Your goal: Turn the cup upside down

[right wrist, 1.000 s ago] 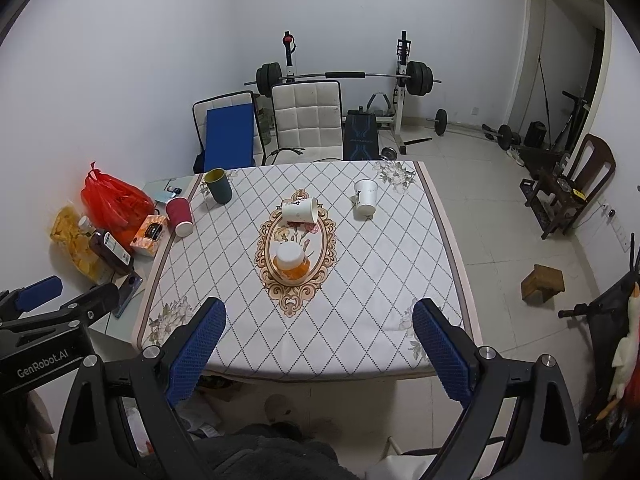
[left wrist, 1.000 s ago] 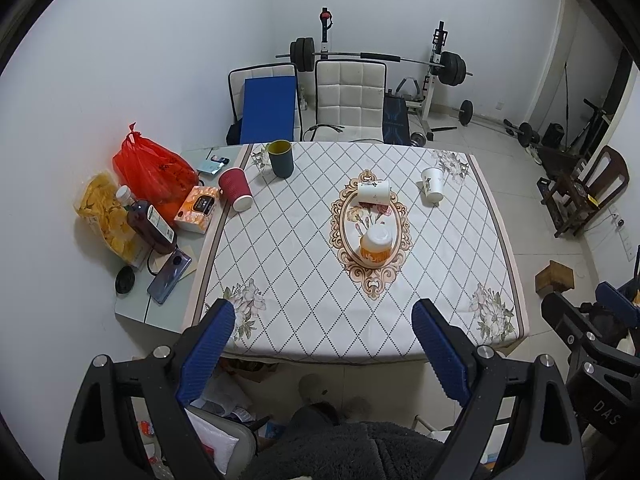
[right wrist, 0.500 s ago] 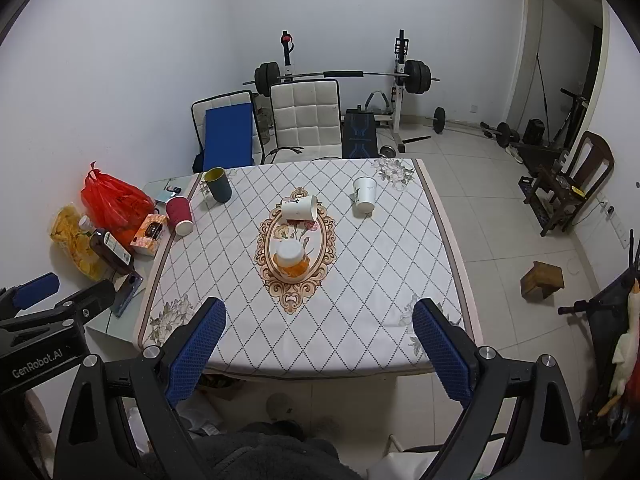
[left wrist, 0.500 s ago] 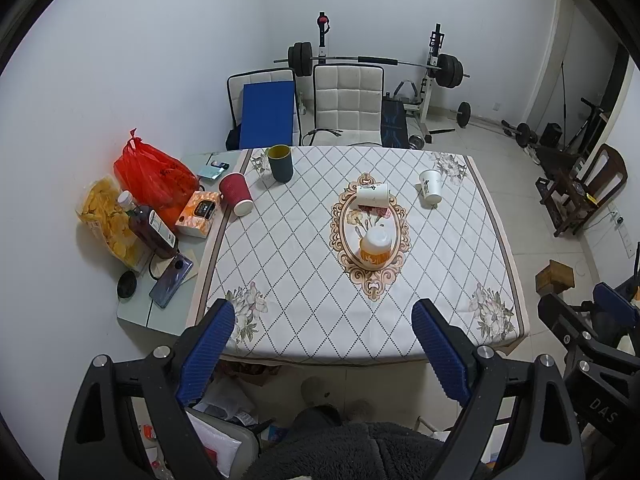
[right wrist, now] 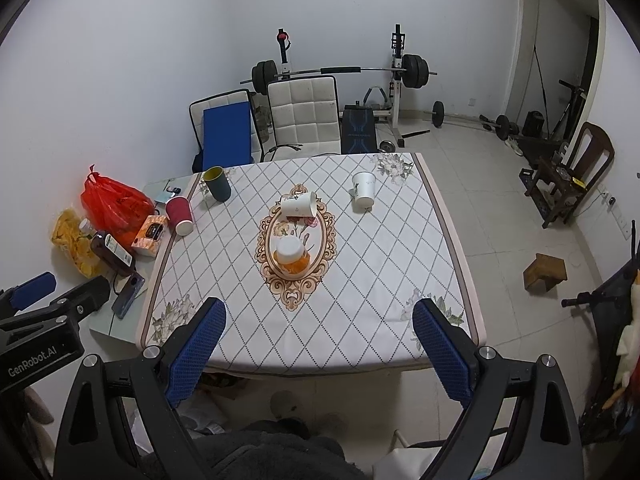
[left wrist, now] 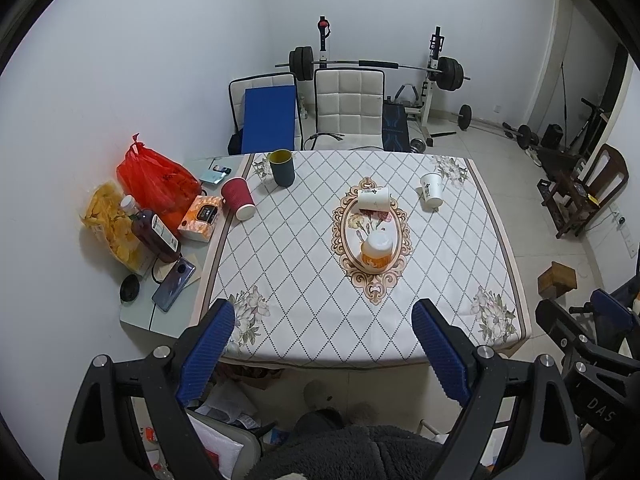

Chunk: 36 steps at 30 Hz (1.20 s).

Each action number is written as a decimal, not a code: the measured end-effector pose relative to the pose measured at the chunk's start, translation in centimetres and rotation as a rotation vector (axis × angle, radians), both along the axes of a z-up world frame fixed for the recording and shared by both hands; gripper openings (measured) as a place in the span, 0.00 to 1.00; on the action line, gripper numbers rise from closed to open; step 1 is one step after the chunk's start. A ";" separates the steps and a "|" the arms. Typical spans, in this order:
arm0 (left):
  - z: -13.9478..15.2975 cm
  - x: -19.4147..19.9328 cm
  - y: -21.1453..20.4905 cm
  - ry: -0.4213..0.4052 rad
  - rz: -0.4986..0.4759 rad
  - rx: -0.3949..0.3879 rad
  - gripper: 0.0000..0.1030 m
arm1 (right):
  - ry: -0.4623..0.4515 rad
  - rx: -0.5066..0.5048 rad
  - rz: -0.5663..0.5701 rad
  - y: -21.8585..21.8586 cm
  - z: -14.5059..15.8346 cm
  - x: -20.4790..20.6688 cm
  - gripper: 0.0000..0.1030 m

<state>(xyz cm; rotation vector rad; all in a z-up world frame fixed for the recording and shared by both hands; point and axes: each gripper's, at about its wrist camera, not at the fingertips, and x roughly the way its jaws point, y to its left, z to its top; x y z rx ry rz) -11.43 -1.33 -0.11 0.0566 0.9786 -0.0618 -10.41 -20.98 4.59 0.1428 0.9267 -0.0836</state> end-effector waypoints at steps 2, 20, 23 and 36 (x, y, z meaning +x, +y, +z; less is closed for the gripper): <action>0.0 -0.1 0.0 0.002 0.000 -0.001 0.88 | 0.002 0.004 0.000 0.0 -0.1 0.0 0.94; -1.6 -1.0 0.4 0.017 -0.001 0.009 1.00 | 0.015 0.012 -0.001 0.4 -0.7 0.4 0.94; -1.6 -1.1 0.4 0.015 -0.001 0.009 1.00 | 0.017 0.009 0.001 0.5 -0.8 0.5 0.94; -1.7 -1.3 0.5 0.010 0.004 0.005 1.00 | 0.016 0.009 -0.001 0.5 -0.7 0.5 0.94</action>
